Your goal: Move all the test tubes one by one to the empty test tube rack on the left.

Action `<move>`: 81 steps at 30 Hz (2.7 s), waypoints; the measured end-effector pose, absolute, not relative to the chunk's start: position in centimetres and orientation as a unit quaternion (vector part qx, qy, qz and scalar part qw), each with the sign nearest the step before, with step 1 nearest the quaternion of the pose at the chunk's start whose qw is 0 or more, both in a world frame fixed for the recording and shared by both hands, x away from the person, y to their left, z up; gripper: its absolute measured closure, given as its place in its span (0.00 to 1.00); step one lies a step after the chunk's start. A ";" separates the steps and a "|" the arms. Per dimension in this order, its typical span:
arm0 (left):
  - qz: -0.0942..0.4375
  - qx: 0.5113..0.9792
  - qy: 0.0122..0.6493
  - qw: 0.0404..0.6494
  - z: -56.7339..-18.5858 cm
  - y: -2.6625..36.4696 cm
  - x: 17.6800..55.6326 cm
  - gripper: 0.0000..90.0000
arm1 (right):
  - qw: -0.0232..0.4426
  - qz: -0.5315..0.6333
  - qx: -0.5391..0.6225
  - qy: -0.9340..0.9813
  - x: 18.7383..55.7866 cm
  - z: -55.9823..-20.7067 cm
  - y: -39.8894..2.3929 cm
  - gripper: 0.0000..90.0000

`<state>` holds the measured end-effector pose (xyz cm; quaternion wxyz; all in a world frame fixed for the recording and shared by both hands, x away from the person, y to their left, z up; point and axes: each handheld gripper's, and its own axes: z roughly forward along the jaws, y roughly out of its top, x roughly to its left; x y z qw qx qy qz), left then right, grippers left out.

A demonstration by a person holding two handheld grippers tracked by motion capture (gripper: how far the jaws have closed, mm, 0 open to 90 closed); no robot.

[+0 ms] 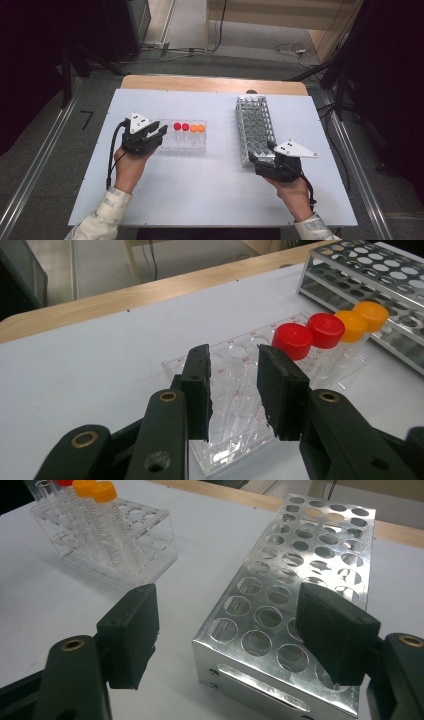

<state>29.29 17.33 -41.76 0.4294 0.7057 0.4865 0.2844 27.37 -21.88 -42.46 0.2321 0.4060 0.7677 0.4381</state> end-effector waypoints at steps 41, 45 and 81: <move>0.247 0.644 0.543 0.478 -43.0 19.2 25.6 0.16 | 0.243 0.437 0.436 0.748 28.3 -43.2 -24.7 0.27; 0.255 0.648 0.538 0.475 -43.3 19.2 24.8 0.16 | 0.246 0.437 0.437 0.747 28.2 -43.3 -25.1 0.27; 0.308 0.647 0.559 0.417 -45.6 21.9 22.1 0.16 | 0.278 0.411 0.472 0.729 27.0 -44.2 -30.5 0.27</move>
